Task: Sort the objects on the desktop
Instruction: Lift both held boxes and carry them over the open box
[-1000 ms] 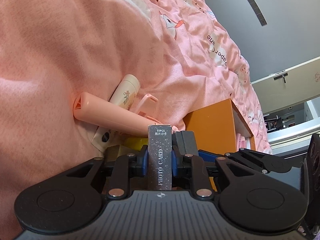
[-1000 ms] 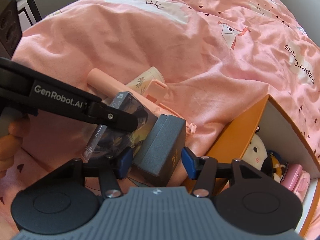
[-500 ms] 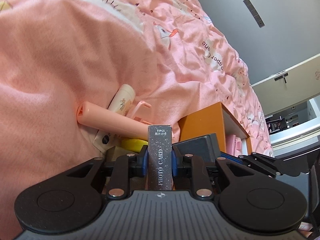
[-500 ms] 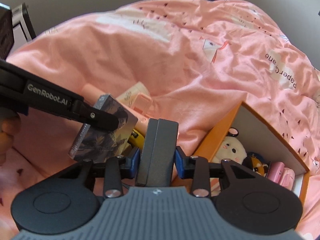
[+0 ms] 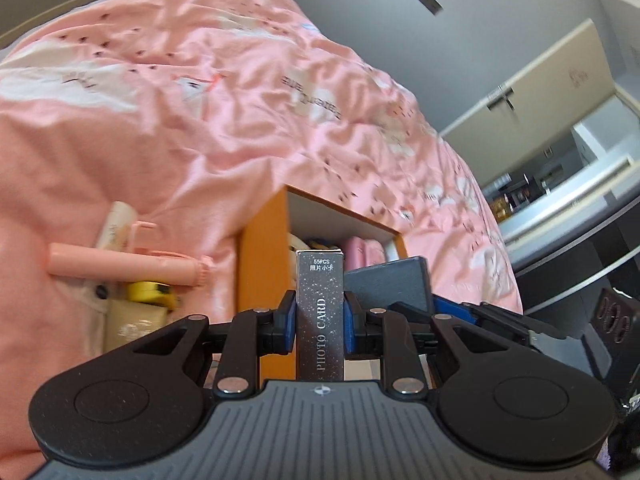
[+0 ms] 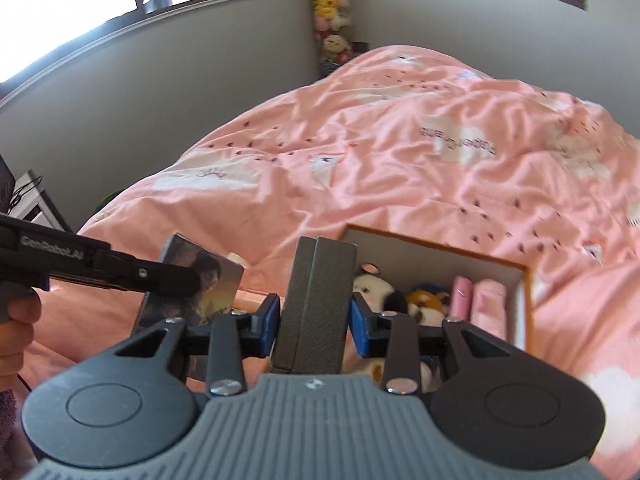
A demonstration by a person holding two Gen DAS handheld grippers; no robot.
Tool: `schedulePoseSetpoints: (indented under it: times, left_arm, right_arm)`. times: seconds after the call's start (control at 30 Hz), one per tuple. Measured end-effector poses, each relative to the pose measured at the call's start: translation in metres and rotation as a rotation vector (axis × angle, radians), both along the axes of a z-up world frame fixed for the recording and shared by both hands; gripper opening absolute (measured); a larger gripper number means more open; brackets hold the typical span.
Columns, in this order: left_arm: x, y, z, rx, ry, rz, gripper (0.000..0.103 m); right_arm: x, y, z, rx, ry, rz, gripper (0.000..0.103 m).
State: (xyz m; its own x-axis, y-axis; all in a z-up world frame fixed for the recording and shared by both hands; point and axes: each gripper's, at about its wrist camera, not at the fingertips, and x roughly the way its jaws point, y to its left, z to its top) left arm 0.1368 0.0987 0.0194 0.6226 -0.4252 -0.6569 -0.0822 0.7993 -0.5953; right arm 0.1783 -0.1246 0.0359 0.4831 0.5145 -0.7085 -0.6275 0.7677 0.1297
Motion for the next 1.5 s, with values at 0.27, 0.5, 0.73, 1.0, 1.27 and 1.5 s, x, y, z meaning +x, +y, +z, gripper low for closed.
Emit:
schedulePoseSetpoints:
  times: [0.27,0.5,0.73,1.0,1.27,1.5]
  left_arm:
    - [0.033,-0.069,-0.017,0.158,0.098,-0.117,0.026]
    - [0.053,-0.106,-0.046,0.325,0.226,-0.158,0.026]
    - [0.064,-0.123,-0.069,0.45,0.314,-0.14,0.026]
    - [0.073,-0.14,-0.076,0.548,0.36,-0.17,0.027]
    - [0.076,-0.141,-0.078,0.55,0.363,-0.178,0.028]
    - [0.078,-0.136,-0.077,0.516,0.381,-0.198,0.027]
  right_arm:
    - [0.006,-0.05,-0.047,0.04,0.156,-0.118,0.039]
    - [0.01,-0.07,-0.071,0.098,0.233,-0.151,0.039]
    - [0.014,-0.072,-0.092,0.137,0.289,-0.142,0.039]
    - [0.02,-0.064,-0.106,0.165,0.313,-0.128,0.036]
    - [0.022,-0.061,-0.111,0.158,0.334,-0.143,0.035]
    - [0.022,-0.06,-0.107,0.149,0.308,-0.167,0.035]
